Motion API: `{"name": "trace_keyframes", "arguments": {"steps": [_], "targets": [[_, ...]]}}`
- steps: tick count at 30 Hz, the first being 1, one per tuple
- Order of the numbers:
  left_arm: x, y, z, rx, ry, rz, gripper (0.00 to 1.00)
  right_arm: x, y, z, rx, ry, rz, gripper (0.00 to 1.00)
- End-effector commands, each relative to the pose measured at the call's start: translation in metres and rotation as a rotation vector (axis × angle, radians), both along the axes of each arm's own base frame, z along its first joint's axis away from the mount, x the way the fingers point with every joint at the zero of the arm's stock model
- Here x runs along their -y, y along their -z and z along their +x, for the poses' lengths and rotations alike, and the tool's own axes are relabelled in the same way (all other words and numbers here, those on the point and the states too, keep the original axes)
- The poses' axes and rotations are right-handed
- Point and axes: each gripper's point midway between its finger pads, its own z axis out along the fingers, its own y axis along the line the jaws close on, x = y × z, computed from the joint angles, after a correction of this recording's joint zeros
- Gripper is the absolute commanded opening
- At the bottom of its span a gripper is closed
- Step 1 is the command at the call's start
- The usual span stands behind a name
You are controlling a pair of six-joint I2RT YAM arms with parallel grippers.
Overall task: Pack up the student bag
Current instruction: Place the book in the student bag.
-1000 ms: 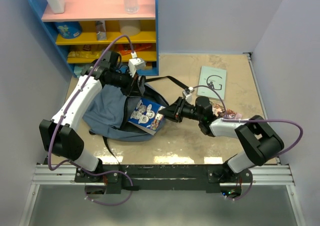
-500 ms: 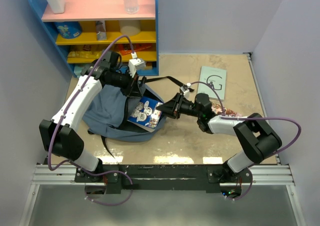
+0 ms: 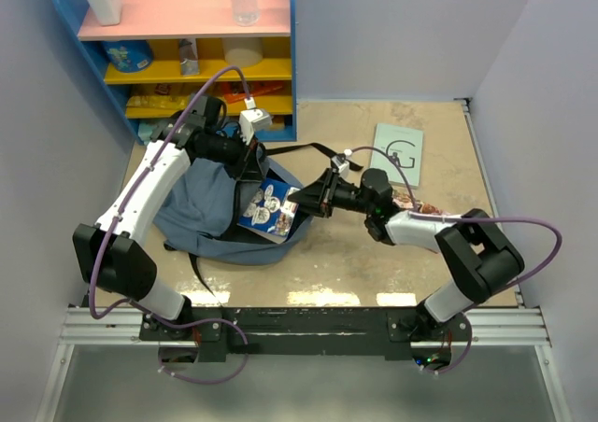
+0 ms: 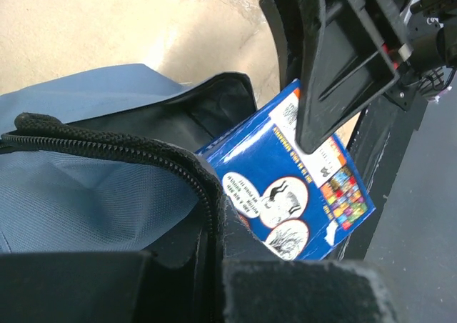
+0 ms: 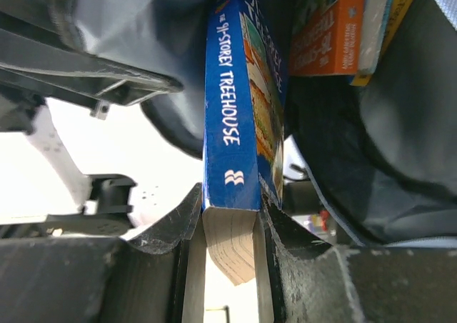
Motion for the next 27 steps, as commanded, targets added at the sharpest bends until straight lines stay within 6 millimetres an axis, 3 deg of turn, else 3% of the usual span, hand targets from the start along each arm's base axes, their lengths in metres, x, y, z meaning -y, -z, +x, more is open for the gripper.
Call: {"name": "trace_keyframes", "arguments": {"steps": [1,2,6,8,9,10,11,12,13,14,16,18,21,22,23,25,26,27], "targets": [[0.009,-0.025,-0.005,0.043,0.029,-0.058,0.0,-0.028,-0.048,-0.001,0.243,-0.02,0.084,0.0],[0.01,-0.027,-0.006,0.045,0.034,-0.061,0.0,-0.034,-0.034,0.007,0.229,-0.005,0.064,0.0],[0.017,-0.033,-0.007,0.049,0.046,-0.077,0.0,-0.058,-0.011,0.029,0.2,0.104,0.038,0.0],[0.021,-0.033,-0.009,0.05,0.055,-0.08,0.0,-0.065,-0.025,0.044,0.213,0.192,0.109,0.0],[0.022,-0.034,-0.009,0.053,0.057,-0.083,0.0,-0.074,-0.014,0.046,0.193,0.207,0.11,0.0],[0.023,-0.033,-0.009,0.052,0.058,-0.083,0.0,-0.078,-0.02,0.056,0.176,0.262,0.142,0.0],[0.024,-0.034,-0.01,0.052,0.06,-0.083,0.0,-0.08,-0.028,0.058,0.19,0.291,0.187,0.0],[0.023,-0.033,-0.009,0.05,0.059,-0.081,0.0,-0.089,-0.02,0.056,0.173,0.295,0.187,0.0],[0.023,-0.033,-0.009,0.053,0.061,-0.08,0.0,-0.091,-0.024,0.057,0.163,0.313,0.211,0.0],[0.023,-0.032,-0.009,0.056,0.063,-0.075,0.0,-0.088,-0.029,0.065,0.163,0.389,0.241,0.0],[0.022,-0.031,-0.011,0.055,0.066,-0.072,0.0,-0.091,-0.03,0.064,0.148,0.438,0.229,0.0],[0.021,-0.032,-0.011,0.058,0.065,-0.072,0.0,-0.093,-0.018,0.07,0.11,0.522,0.14,0.0],[0.021,-0.031,-0.014,0.061,0.07,-0.074,0.0,-0.109,-0.017,0.066,0.121,0.553,0.036,0.0],[0.021,-0.031,-0.013,0.062,0.069,-0.075,0.0,-0.118,-0.025,0.068,0.135,0.552,0.029,0.0],[0.021,-0.03,-0.014,0.058,0.07,-0.077,0.0,-0.124,-0.007,0.066,0.111,0.551,-0.044,0.0],[0.022,-0.031,-0.014,0.057,0.069,-0.083,0.0,-0.144,-0.006,0.058,0.111,0.531,-0.055,0.12],[0.023,-0.031,-0.014,0.054,0.072,-0.088,0.0,-0.153,0.017,0.058,0.095,0.518,-0.101,0.2],[0.023,-0.031,-0.015,0.054,0.074,-0.088,0.0,-0.159,0.024,0.057,0.093,0.502,-0.106,0.37]]}}
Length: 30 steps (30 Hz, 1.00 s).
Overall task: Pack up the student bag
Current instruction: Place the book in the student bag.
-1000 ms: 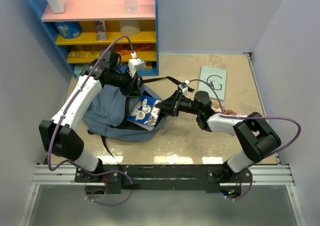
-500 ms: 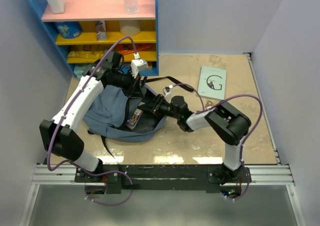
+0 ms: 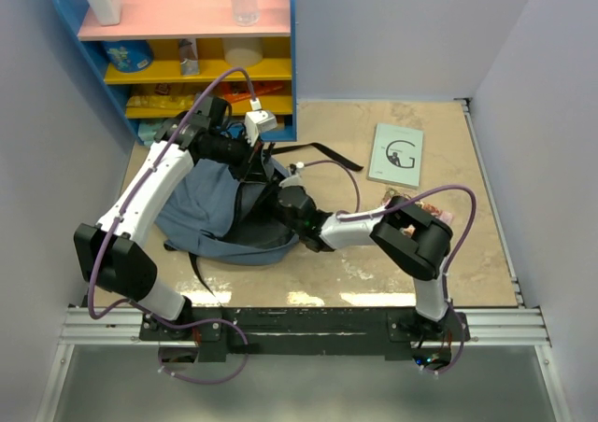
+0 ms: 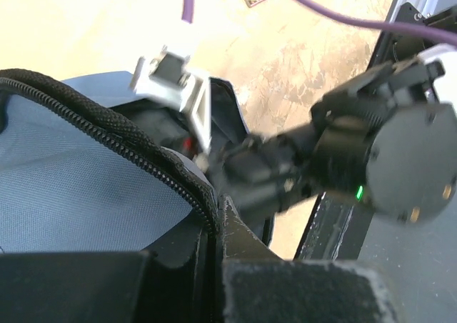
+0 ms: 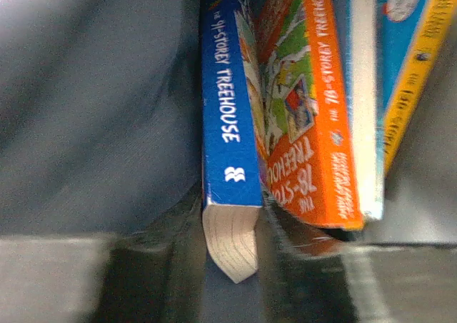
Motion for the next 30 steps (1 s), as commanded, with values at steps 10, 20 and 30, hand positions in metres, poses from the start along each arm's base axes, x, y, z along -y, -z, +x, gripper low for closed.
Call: {"name": "trace_keyframes", "arguments": {"steps": [10,20,30], "targets": [[0.007,-0.028,-0.009,0.073,0.046,-0.062,0.0,0.011,-0.013,-0.011,0.054,-0.027,-0.151,0.91],[0.006,-0.024,-0.003,0.058,0.033,-0.067,0.0,0.079,-0.027,-0.059,0.133,-0.143,-0.334,0.99],[0.007,-0.02,-0.002,0.053,0.032,-0.068,0.0,0.289,-0.025,0.039,0.07,0.266,-0.589,0.97]]}}
